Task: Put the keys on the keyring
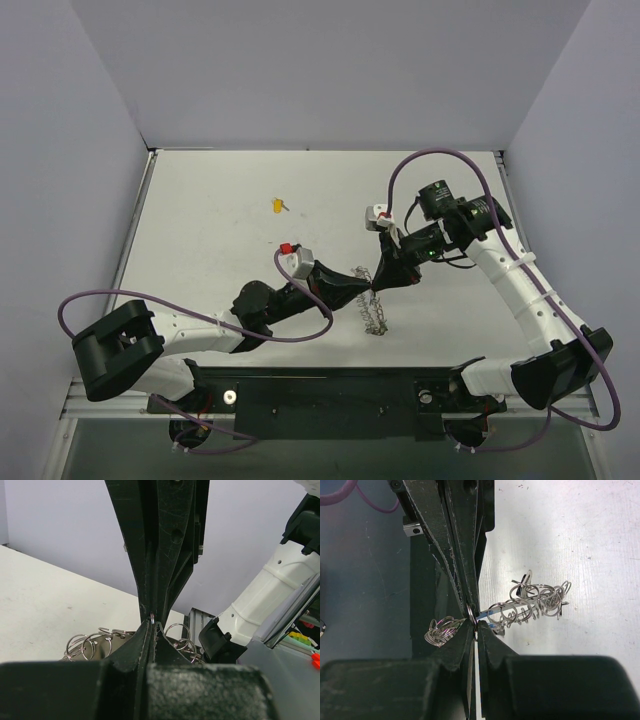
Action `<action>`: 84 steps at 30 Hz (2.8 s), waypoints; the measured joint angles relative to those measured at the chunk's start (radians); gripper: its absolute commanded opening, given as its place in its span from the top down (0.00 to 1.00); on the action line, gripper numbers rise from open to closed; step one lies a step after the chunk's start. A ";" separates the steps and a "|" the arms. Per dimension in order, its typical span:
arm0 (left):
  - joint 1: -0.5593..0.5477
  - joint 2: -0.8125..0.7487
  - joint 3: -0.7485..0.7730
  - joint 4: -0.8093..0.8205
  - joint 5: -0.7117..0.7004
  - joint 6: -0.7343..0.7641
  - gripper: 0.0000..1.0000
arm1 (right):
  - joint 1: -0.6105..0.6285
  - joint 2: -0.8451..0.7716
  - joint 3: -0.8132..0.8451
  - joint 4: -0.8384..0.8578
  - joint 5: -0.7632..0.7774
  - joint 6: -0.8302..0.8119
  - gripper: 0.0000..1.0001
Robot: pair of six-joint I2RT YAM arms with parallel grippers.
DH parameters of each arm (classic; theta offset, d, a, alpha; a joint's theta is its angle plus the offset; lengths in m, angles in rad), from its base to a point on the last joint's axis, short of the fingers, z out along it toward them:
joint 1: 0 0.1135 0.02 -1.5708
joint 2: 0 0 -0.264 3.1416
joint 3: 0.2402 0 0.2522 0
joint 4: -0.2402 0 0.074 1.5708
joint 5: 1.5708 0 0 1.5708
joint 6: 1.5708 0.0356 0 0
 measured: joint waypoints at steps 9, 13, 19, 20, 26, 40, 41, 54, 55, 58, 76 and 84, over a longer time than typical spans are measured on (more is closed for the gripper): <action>0.000 -0.028 0.000 0.011 -0.027 -0.027 0.39 | -0.003 -0.005 0.000 0.006 0.041 0.034 1.00; 0.003 -0.159 -0.001 -0.062 -0.040 -0.008 0.33 | 0.001 -0.005 0.004 -0.001 0.108 0.047 1.00; 0.014 -0.387 0.104 -0.497 -0.040 0.111 0.33 | 0.053 0.027 0.137 -0.151 0.286 -0.038 1.00; 0.013 -0.395 0.130 -0.560 -0.041 0.138 0.33 | 0.063 0.035 0.161 -0.172 0.312 -0.051 1.00; -0.051 -0.336 0.270 -0.891 -0.074 0.359 0.40 | 0.102 0.075 0.203 -0.229 0.426 -0.085 1.00; -0.082 -0.104 0.299 -0.824 -0.133 0.507 0.58 | 0.105 0.097 0.203 -0.245 0.478 -0.101 1.00; -0.084 -0.093 0.299 -0.800 -0.133 0.507 0.58 | 0.105 0.098 0.203 -0.245 0.478 -0.103 1.00; -0.085 -0.014 0.299 -0.628 -0.079 0.475 0.65 | 0.105 0.101 0.203 -0.246 0.475 -0.107 1.00; -0.085 -0.010 0.299 -0.620 -0.074 0.473 0.66 | 0.105 0.101 0.203 -0.246 0.474 -0.107 1.00; -0.085 -0.002 0.301 -0.613 -0.062 0.459 0.66 | 0.105 0.101 0.204 -0.246 0.473 -0.107 1.00; -0.085 0.031 0.333 -0.618 -0.024 0.436 0.77 | 0.105 0.101 0.204 -0.259 0.466 -0.107 1.00; -0.085 0.031 0.354 -0.661 -0.019 0.454 0.75 | 0.104 0.101 0.204 -0.261 0.466 -0.107 1.00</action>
